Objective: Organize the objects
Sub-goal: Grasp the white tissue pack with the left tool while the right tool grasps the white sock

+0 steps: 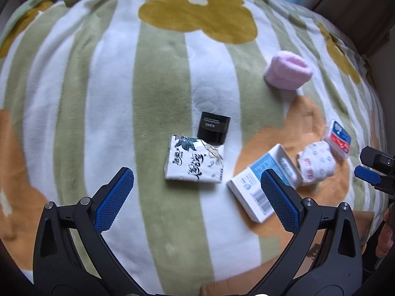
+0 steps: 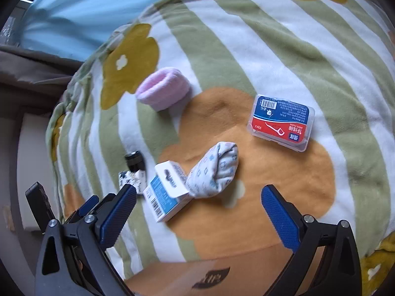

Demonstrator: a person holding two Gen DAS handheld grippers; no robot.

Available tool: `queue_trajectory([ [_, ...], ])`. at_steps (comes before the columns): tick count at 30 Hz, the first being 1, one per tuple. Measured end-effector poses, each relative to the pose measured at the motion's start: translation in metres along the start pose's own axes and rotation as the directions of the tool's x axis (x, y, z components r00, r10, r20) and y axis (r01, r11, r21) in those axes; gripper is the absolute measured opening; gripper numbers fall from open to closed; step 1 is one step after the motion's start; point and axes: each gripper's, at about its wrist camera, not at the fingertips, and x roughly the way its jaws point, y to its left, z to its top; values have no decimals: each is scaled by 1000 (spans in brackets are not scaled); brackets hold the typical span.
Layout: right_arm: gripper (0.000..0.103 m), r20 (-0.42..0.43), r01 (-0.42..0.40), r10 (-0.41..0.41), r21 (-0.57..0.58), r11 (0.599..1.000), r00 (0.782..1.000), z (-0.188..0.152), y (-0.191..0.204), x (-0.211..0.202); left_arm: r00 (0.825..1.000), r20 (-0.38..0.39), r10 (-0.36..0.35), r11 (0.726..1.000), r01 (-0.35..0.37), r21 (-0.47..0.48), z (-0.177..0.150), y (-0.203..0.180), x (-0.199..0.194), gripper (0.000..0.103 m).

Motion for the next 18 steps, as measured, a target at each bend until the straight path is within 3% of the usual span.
queue_trajectory([
  [9,92,-13,67,-67,29,997,998,10,-6,35,999,-44,3,1000,-3,-8,7,2,48,102],
  [14,84,-28,97,-97,27,995,995,10,-8,46,999,-44,14,1000,-15,-17,7,1,57,98],
  [18,74,-35,116,-115,29,993,993,10,-10,52,998,-36,44,999,-44,-14,6,-2,59,89],
])
